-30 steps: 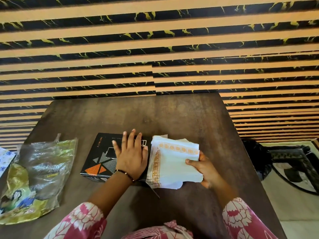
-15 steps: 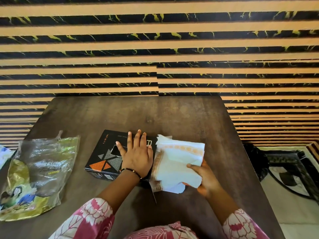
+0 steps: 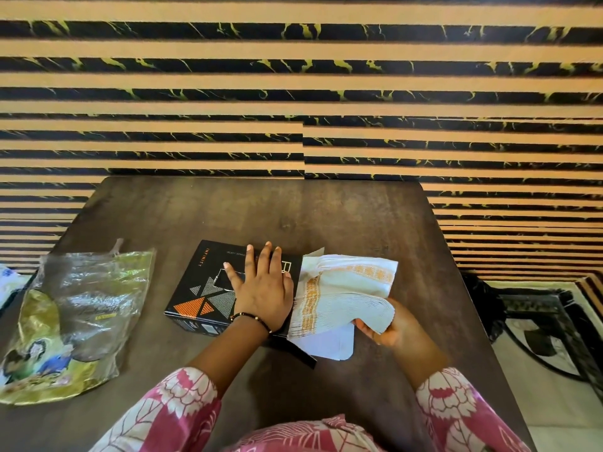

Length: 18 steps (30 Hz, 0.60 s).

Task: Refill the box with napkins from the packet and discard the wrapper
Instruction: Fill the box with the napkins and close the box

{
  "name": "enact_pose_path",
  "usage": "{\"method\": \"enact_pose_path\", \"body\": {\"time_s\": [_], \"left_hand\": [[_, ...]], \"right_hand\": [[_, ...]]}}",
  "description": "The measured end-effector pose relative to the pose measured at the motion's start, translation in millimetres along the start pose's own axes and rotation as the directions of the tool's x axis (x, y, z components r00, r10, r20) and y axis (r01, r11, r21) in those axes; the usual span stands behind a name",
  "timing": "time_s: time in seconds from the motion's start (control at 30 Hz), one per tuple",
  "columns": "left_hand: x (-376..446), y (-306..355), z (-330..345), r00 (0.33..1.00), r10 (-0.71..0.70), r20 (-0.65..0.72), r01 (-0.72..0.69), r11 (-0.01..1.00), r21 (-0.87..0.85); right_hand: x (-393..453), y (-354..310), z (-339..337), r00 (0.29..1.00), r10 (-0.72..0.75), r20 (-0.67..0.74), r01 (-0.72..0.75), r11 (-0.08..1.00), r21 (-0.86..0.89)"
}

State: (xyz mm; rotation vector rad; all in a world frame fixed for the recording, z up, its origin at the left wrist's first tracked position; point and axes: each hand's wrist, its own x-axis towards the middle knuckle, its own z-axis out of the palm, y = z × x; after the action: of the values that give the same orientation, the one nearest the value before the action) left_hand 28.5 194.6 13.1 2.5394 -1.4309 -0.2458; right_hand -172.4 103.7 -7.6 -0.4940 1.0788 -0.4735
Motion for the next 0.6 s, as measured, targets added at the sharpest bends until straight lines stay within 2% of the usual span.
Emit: {"method": "enact_pose_path", "body": {"time_s": [0.13,0.2,0.27,0.47,0.6], "left_hand": [[0.2,-1.0,1.2,1.000,-0.006,-0.004,0.006,1.000,-0.003],[0.8,-0.9,2.3,1.000,-0.011,-0.013,0.011,1.000,-0.011],[0.5,-0.5,1.9,1.000,-0.012,-0.015,0.012,1.000,-0.013],[1.7,-3.2,3.5,1.000,-0.007,-0.002,0.007,1.000,-0.024],[-0.3,-6.3,3.5,1.000,0.019,0.011,-0.018,1.000,-0.020]], "right_hand": [[-7.5,14.8,5.1,0.986,-0.144,0.086,0.155,0.980,-0.125],[-11.5,22.7,5.1,0.956,-0.253,0.147,0.282,0.931,-0.231],[-16.1,26.9,4.3,0.934,-0.298,0.196,0.351,0.868,-0.351],[-23.1,15.1,8.3,0.936,-0.245,0.253,0.349,0.740,-0.575],[-18.3,4.4,9.2,0.955,-0.235,0.180,0.296,0.759,-0.580]]}}
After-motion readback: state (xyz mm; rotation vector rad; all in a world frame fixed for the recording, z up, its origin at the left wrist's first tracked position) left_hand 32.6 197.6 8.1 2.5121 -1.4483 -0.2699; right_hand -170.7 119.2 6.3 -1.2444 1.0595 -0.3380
